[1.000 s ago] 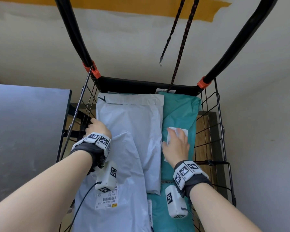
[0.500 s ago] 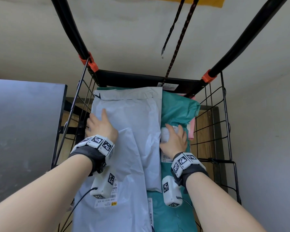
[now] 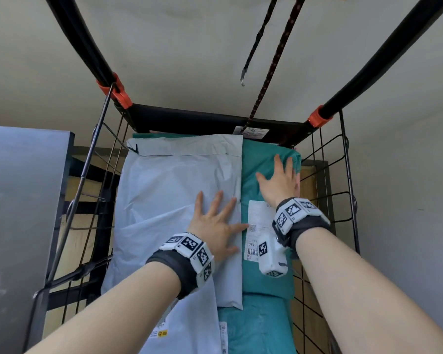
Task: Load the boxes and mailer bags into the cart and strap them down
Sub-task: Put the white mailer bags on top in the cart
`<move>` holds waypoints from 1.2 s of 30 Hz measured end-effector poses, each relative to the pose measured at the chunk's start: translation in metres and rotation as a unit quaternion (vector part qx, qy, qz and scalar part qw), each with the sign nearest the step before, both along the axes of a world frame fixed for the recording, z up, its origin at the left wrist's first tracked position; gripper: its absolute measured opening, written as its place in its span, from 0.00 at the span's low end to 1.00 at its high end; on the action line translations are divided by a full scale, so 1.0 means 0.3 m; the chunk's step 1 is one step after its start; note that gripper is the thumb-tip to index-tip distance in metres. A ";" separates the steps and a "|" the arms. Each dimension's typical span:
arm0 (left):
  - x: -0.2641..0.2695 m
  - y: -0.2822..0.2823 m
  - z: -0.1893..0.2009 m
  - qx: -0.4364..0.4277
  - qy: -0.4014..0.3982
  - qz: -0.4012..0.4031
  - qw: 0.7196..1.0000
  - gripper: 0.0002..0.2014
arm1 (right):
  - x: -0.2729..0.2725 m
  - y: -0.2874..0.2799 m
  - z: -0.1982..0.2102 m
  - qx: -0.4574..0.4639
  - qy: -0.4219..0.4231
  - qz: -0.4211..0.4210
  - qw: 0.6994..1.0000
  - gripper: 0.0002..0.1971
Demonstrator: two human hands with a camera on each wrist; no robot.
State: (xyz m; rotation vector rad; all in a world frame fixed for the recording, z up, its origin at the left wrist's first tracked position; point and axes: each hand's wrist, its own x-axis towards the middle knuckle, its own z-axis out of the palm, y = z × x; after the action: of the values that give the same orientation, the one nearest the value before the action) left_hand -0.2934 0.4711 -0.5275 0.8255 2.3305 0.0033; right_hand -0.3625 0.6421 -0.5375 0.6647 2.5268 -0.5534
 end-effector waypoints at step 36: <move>0.235 -0.312 0.183 -0.003 -0.020 0.346 0.938 0.50 | 0.599 -0.151 0.253 -0.229 -0.357 0.031 0.905 0.12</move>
State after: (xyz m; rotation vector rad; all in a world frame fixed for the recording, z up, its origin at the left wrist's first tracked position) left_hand -0.2228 0.3775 -0.4725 -0.0340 2.4571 0.3105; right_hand -0.1829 0.5969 -0.4616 0.4844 1.6475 -0.6929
